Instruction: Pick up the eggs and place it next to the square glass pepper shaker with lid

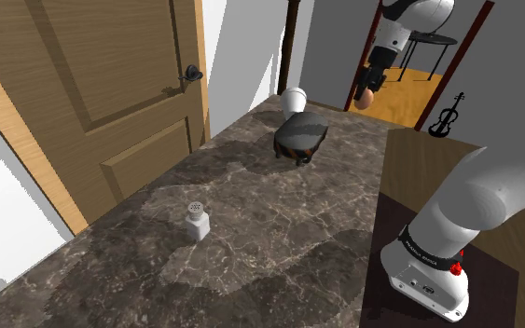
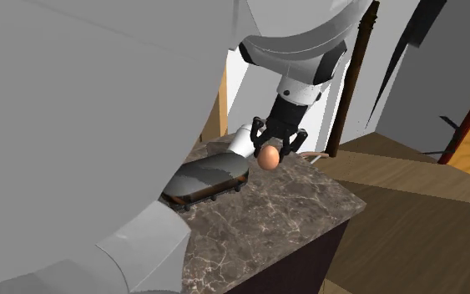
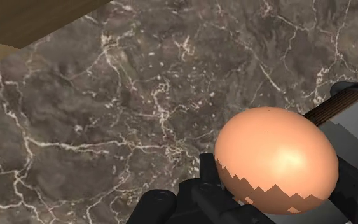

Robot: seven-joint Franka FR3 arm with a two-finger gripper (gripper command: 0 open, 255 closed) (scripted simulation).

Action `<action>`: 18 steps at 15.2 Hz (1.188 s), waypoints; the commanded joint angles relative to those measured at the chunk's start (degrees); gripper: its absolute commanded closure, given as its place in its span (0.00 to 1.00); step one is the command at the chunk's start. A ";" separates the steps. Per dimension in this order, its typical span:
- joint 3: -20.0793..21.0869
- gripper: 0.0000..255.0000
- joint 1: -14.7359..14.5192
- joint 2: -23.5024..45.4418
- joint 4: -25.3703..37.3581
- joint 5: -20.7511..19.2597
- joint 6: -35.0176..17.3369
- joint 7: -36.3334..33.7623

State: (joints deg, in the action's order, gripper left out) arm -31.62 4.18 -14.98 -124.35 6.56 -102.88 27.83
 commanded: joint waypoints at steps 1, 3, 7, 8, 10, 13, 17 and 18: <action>0.19 1.00 -0.03 -0.35 1.27 -0.14 1.54 -0.47; 1.33 1.00 -0.21 -2.21 -0.35 -0.56 1.31 -2.14; 5.93 1.00 -0.88 -8.80 -6.87 -1.26 -0.09 -8.32; 7.12 1.00 -1.05 -10.29 -8.34 -1.22 -0.39 -9.79; 9.50 1.00 -1.46 -13.09 -11.12 -0.91 -0.93 -12.70; 13.11 1.00 -2.28 -16.88 -14.83 0.07 -1.67 -16.96; 17.99 1.00 -3.89 -21.14 -18.92 2.19 -2.64 -22.55; 19.23 1.00 -4.39 -22.05 -19.78 2.84 -2.90 -23.94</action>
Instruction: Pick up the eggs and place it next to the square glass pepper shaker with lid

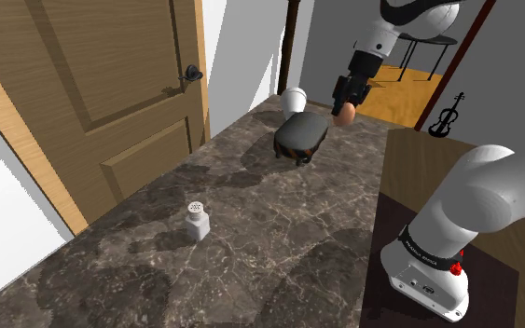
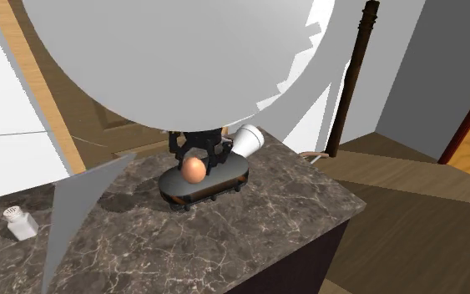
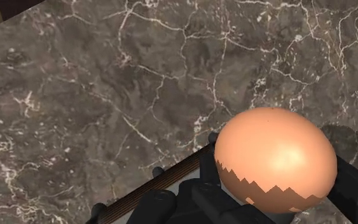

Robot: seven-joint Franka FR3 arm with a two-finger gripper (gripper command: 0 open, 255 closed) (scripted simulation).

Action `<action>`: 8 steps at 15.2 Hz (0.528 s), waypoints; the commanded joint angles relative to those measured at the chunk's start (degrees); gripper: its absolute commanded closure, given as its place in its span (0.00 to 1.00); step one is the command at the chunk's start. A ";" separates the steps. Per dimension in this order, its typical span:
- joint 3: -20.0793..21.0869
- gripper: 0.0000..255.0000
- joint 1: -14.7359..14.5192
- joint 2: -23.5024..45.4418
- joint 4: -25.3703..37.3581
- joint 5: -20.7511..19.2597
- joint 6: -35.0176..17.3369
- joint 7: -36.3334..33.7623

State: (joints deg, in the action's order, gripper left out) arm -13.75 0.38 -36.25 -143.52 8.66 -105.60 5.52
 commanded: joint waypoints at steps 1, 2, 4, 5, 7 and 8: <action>2.61 1.00 -1.11 -1.63 -1.41 1.44 -0.44 -3.02; 3.86 1.00 -1.68 -2.41 -2.15 2.17 -0.72 -4.41; 6.38 1.00 -2.91 -3.74 -3.41 3.73 -1.34 -7.20; 7.67 1.00 -3.56 -4.29 -3.94 4.55 -1.67 -8.59; 10.24 1.00 -4.96 -5.16 -4.78 6.25 -2.40 -11.38; 11.54 1.00 -5.68 -5.46 -5.10 7.13 -2.80 -12.77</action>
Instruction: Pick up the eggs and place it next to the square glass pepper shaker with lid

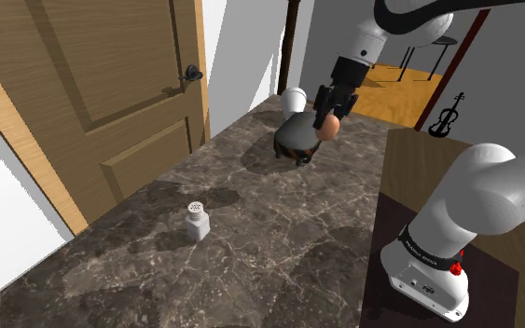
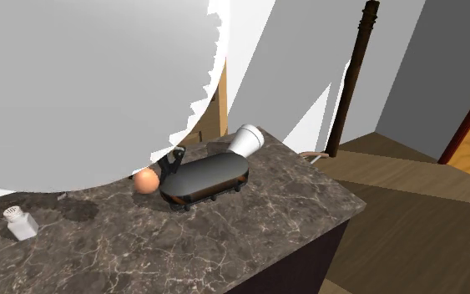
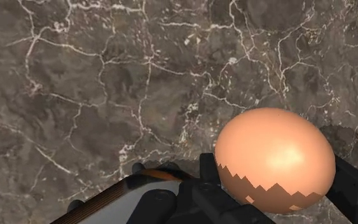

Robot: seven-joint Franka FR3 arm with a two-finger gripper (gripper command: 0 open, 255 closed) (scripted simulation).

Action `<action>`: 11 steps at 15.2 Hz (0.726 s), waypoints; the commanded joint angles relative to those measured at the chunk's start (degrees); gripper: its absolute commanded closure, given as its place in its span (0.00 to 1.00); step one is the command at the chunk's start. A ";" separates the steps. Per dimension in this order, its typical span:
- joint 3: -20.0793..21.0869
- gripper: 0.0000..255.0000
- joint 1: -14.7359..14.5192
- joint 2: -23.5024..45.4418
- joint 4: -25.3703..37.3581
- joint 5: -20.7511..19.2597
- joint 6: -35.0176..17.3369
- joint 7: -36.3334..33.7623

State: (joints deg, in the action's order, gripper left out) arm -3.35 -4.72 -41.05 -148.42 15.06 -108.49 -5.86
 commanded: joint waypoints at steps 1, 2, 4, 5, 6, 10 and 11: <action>2.44 1.00 -1.32 -0.87 -0.44 1.60 -0.33 -2.79; 3.75 1.00 -2.07 -1.01 -0.62 2.48 -0.78 -4.18; 6.38 1.00 -3.56 -1.01 -0.74 4.24 -1.75 -6.95; 7.70 1.00 -4.30 -0.87 -0.70 5.10 -2.28 -8.33; 9.03 1.00 -5.01 -0.65 -0.58 5.96 -2.81 -9.69; 14.33 1.00 -7.71 1.08 0.63 9.09 -5.18 -15.13; 15.66 1.00 -8.31 1.72 1.11 9.78 -5.81 -16.48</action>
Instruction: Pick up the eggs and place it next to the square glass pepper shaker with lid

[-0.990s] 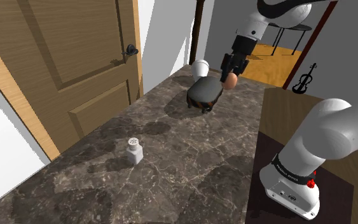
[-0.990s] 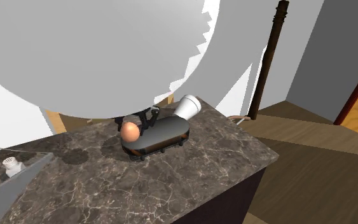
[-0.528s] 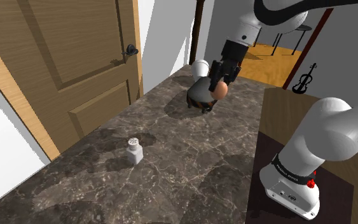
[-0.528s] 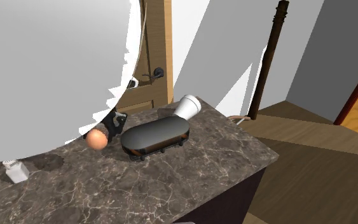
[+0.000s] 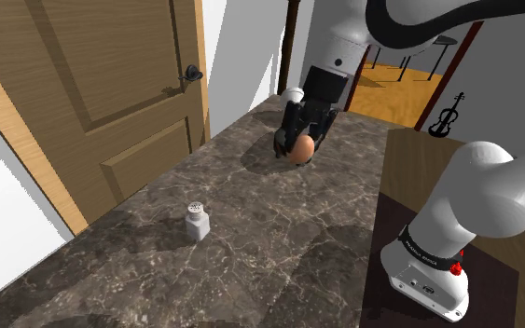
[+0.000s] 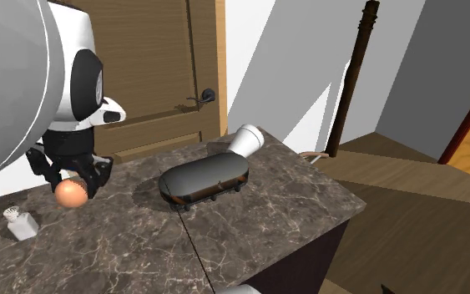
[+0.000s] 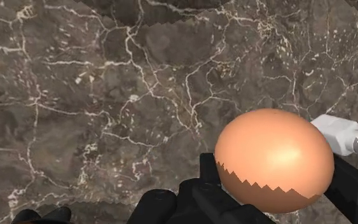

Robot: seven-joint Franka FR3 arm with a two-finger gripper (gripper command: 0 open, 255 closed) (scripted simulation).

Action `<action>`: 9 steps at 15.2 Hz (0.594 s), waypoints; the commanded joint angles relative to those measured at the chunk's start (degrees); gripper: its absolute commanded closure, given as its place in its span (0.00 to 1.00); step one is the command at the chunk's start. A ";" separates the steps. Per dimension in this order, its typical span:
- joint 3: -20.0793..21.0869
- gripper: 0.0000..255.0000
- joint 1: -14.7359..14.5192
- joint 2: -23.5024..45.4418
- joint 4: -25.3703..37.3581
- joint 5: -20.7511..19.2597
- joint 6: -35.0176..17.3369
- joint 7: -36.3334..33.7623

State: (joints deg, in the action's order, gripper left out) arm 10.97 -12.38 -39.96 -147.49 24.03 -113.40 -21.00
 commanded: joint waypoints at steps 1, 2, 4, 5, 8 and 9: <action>2.68 1.00 -1.20 1.33 0.73 1.47 -1.55 -2.67; 4.01 1.00 -1.71 2.11 1.35 2.06 -2.20 -4.02; 6.67 1.00 -2.61 3.88 2.79 3.08 -3.53 -6.71; 8.01 1.00 -2.97 4.86 3.61 3.49 -4.19 -8.05; 11.99 1.00 -3.82 8.15 6.44 4.25 -6.21 -12.18; 13.33 1.00 -4.01 9.36 7.50 4.34 -6.88 -13.59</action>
State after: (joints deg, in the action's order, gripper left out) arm 22.85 -16.08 -31.71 -140.77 28.08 -119.37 -33.09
